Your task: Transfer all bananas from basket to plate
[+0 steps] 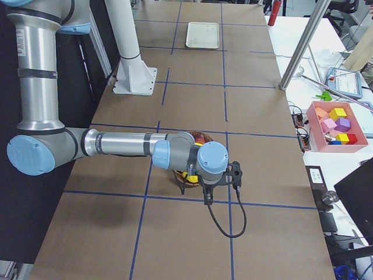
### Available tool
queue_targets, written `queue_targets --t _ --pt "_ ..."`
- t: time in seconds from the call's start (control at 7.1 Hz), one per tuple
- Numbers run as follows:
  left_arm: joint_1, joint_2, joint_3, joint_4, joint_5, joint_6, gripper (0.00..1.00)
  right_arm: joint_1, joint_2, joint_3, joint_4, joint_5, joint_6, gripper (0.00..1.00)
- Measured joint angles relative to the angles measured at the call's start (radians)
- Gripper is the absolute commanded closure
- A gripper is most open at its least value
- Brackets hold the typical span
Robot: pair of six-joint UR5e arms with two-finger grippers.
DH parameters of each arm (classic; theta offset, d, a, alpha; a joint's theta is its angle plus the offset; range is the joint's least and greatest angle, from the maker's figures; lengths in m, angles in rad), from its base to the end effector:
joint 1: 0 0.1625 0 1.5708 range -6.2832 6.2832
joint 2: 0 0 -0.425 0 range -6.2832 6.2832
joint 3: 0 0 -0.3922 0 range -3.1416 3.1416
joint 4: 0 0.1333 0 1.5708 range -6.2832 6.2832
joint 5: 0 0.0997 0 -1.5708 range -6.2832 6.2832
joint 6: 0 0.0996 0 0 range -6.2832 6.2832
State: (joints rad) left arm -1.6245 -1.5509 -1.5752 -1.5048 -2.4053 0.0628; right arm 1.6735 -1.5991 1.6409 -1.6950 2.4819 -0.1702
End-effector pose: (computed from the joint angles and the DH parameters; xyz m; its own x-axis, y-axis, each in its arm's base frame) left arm -0.0851 -0.4737 0.6683 0.6694 -0.0336 -0.7422 0.0115 0.9993 -0.0349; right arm 0.1029 -0.4661 0.6400 0.6116 -0.0422 0.7901 0.0014 0.9986 0.0523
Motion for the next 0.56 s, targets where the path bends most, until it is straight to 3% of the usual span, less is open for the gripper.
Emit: queue_targets --t 0.56 --pt "0.001 -0.003 0.009 0.0 0.0 0.002 0.0 0.0 -0.009 0.005 0.001 0.002 -0.001 0.0"
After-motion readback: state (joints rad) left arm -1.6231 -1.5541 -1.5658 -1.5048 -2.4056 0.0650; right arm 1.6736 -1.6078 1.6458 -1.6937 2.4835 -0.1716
